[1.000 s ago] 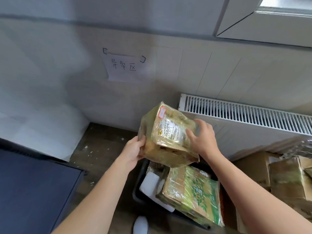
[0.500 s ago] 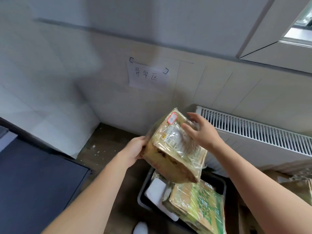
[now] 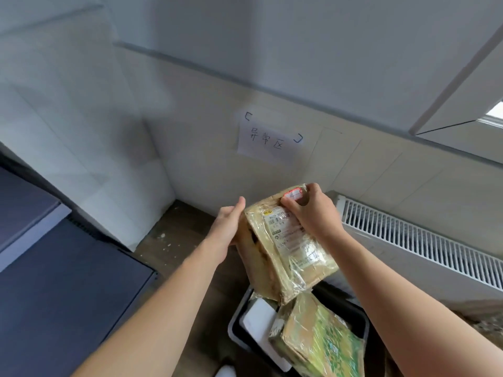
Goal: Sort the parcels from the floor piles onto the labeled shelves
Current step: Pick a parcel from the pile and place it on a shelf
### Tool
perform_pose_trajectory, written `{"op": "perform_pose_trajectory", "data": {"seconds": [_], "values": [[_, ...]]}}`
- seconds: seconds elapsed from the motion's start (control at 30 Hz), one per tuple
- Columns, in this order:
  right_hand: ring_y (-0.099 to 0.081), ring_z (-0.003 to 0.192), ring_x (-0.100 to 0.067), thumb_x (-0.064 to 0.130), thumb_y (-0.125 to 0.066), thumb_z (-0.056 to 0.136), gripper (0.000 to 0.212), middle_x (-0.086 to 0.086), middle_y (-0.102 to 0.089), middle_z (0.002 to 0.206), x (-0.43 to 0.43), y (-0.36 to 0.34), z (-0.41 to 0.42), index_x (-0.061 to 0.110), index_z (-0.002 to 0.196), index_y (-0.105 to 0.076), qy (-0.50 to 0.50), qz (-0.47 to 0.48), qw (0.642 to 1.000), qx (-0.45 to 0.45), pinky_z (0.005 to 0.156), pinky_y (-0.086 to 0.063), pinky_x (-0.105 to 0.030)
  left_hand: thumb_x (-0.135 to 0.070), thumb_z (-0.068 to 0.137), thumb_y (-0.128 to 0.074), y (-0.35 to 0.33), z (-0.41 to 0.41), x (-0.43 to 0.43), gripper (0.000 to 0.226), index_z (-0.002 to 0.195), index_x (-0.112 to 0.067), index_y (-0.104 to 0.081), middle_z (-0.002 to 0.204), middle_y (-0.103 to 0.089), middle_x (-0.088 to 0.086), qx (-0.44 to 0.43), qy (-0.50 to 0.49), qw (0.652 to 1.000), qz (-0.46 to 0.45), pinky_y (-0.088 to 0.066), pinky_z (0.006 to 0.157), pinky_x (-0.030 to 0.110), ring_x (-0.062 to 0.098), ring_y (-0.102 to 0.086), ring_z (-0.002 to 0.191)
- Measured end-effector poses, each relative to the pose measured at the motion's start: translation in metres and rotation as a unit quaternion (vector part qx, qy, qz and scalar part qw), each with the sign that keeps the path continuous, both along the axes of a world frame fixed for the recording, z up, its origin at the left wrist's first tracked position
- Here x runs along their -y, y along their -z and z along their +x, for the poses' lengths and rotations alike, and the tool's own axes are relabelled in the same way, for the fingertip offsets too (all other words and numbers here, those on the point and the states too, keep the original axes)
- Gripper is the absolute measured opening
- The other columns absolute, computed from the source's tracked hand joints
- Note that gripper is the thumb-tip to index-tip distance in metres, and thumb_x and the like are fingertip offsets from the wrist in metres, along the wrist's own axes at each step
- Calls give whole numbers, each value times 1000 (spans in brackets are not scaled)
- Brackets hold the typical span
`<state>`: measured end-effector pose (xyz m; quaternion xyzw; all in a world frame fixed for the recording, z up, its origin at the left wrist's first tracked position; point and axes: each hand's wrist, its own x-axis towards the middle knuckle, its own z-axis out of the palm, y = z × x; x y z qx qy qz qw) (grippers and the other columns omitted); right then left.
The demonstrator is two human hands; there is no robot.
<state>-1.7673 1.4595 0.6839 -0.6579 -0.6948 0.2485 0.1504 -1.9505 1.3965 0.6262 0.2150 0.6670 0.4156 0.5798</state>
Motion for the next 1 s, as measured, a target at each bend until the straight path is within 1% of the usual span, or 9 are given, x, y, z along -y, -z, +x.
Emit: {"op": "perform_pose_trajectory", "data": {"seconds": [0.07, 0.17, 0.27, 0.4, 0.57, 0.7, 0.77, 0.83, 1.0], "values": [[-60, 95, -20, 60, -62, 85, 57, 0, -64, 108, -1, -5, -18, 16, 118, -50, 3, -3, 1000, 1, 76, -49, -35, -91, 55, -58, -17, -8, 11, 93, 130, -36, -47, 131, -55, -10, 0, 7, 999, 41, -42, 104, 42, 14, -51, 122], [-60, 101, -24, 59, -61, 87, 56, -3, -63, 112, 5, -15, -45, 14, 118, -50, -17, -9, 1000, -12, 74, -43, -34, -84, 44, -69, -37, -21, 31, 113, 143, -42, -35, 138, -42, -13, -52, 21, 996, 73, -35, 107, 35, 12, -41, 129], [-59, 104, -27, 53, -60, 89, 54, -8, -61, 117, 17, -27, -67, 10, 120, -49, -67, -19, 997, -32, 76, -42, -34, -65, 50, -80, -51, -35, 57, 96, 136, -39, -45, 137, -49, -10, -59, -38, 995, 72, -41, 96, 27, 9, -50, 122], [-58, 104, -31, 48, -57, 92, 52, -13, -61, 117, 47, -43, -95, 5, 119, -48, -149, -27, 988, -35, 77, -43, -35, -57, 56, -80, -76, -42, 110, 74, 122, -35, -55, 125, -58, -8, -83, -129, 984, 90, -46, 95, 29, 8, -57, 112], [-59, 104, -32, 49, -57, 90, 52, -12, -62, 114, 105, -64, -137, 6, 119, -50, -229, -16, 972, -48, 74, -42, -34, -69, 47, -76, -99, -49, 187, 69, 107, -40, -59, 118, -62, -6, -103, -276, 953, 63, -52, 93, 37, 17, -61, 109], [-58, 106, -34, 46, -53, 94, 50, -15, -63, 115, 164, -76, -173, 3, 120, -50, -292, -22, 954, -57, 73, -38, -33, -57, 70, -69, -121, -62, 251, 56, 114, -24, -61, 113, -68, 0, -111, -350, 928, 68, -50, 90, 33, 17, -63, 104], [-59, 103, -34, 43, -50, 95, 48, -15, -63, 114, 192, -82, -190, 3, 121, -51, -319, -26, 945, -65, 73, -39, -33, -58, 75, -68, -129, -72, 283, 58, 119, -21, -59, 116, -67, 1, -115, -370, 920, 66, -49, 97, 36, 18, -63, 106], [-59, 100, -33, 43, -49, 96, 46, -13, -64, 111, 220, -89, -206, 5, 122, -52, -342, -29, 937, -66, 73, -42, -34, -54, 84, -66, -135, -82, 316, 47, 116, -21, -59, 111, -67, 0, -114, -390, 912, 62, -50, 93, 35, 17, -63, 102], [-58, 83, -28, 47, -52, 95, 38, -4, -63, 88, 300, -109, -254, 11, 106, -58, -414, -11, 909, -45, 71, -45, -34, -50, 86, -65, -143, -115, 399, 43, 116, -18, -63, 108, -71, 3, -100, -460, 879, 70, -52, 83, 33, 19, -67, 98]]}}
